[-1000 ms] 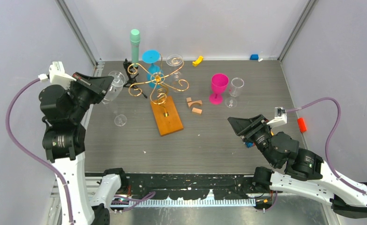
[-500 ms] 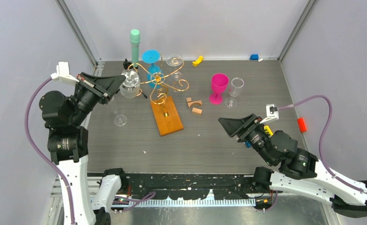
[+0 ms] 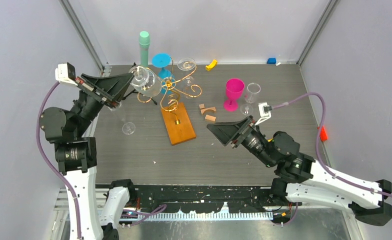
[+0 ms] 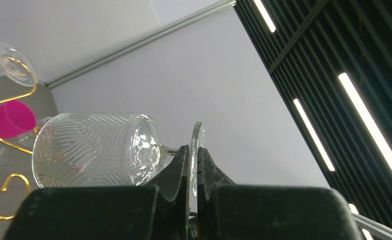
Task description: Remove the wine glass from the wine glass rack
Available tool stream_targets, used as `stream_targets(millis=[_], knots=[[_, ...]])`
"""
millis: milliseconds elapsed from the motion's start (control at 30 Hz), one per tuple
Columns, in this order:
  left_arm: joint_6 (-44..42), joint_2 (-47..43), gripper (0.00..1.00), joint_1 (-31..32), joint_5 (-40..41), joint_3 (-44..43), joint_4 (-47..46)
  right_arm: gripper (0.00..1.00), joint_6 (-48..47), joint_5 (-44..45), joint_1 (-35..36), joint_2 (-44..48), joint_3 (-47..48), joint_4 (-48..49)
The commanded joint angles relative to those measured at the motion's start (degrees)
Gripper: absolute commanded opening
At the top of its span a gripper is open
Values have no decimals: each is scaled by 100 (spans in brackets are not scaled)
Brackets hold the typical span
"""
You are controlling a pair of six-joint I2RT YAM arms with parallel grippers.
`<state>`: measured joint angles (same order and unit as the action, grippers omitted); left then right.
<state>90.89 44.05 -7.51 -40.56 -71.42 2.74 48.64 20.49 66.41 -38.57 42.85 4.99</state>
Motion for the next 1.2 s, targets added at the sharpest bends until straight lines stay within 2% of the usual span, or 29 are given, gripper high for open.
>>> stream_targets(millis=[0, 367, 500, 600, 733, 933, 1100, 1167], knots=[[687, -91, 0, 26, 96, 14, -1039, 85, -72, -707, 31, -580, 93, 2036], [890, 89, 0, 501, 345, 262, -1244, 88, -459, -172, -4, -2111, 632, 3931], [1000, 146, 0, 697, 482, 277, -1369, 89, -337, -729, -242, -2768, 1276, 4094], [1154, 112, 0, 945, 539, 309, -1428, 90, 346, -1234, -696, -3177, 1641, 4321], [1349, 18, 0, 995, 512, 371, -1452, 90, 1221, -1828, -1189, -3732, 1672, 5096], [1470, -46, 0, 1001, 543, 435, -1492, 88, 1828, -2561, -1338, -4201, 1698, 5850], [1571, -89, 0, 1005, 592, 503, -1536, 78, 2228, -3312, -1333, -4506, 1786, 6948], [1580, -89, 0, 1001, 605, 506, -1557, 70, 2411, -3480, -1333, -4611, 1838, 7257]])
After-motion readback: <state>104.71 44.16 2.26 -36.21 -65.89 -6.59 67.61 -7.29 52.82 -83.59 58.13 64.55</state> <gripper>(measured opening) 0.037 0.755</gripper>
